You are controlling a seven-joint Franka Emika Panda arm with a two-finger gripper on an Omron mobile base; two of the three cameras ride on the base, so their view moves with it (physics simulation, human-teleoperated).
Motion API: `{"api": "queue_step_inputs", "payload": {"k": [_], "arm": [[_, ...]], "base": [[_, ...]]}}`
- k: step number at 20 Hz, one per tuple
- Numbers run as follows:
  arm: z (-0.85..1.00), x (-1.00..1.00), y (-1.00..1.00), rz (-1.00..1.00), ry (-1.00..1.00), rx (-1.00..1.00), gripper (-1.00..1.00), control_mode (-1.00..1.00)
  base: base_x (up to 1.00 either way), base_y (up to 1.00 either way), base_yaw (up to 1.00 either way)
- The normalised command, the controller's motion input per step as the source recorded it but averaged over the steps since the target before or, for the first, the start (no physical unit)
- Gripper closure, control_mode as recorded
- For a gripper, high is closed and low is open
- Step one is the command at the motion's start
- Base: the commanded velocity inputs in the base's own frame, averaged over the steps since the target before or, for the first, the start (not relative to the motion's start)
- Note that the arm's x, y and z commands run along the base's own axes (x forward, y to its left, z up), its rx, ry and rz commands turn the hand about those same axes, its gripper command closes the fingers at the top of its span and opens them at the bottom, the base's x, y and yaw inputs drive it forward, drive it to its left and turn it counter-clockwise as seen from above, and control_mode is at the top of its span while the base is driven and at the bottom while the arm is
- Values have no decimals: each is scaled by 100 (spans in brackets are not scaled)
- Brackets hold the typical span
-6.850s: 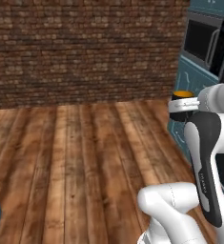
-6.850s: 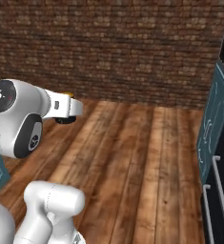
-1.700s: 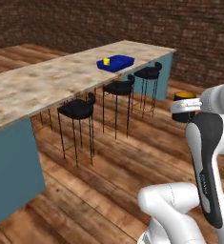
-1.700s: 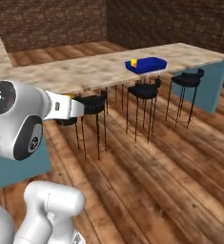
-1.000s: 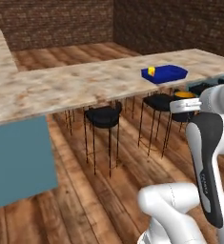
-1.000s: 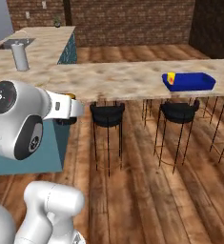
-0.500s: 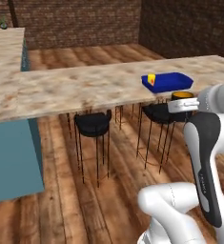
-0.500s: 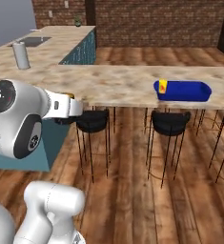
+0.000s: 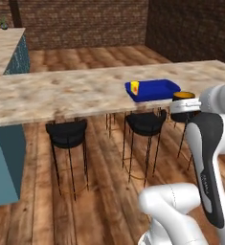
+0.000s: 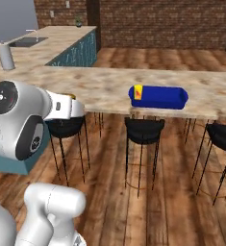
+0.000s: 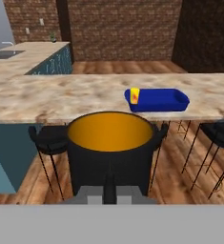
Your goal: There is a tray on the dining counter. Grab the cup, mug, and pitcher and place them on the tray. The pitcher may be placed next to the tray if it cannot fit the tray.
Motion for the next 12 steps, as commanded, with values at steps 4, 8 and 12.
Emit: {"api": "queue_step_inputs", "payload": {"k": [4, 8, 12], "arm": [[0, 0, 0, 0, 0, 0, 100, 100], [0, 0, 0, 0, 0, 0, 100, 100], [0, 0, 0, 0, 0, 0, 100, 100]], "base": [[73, -49, 10], [58, -71, 4], [62, -64, 5]]}}
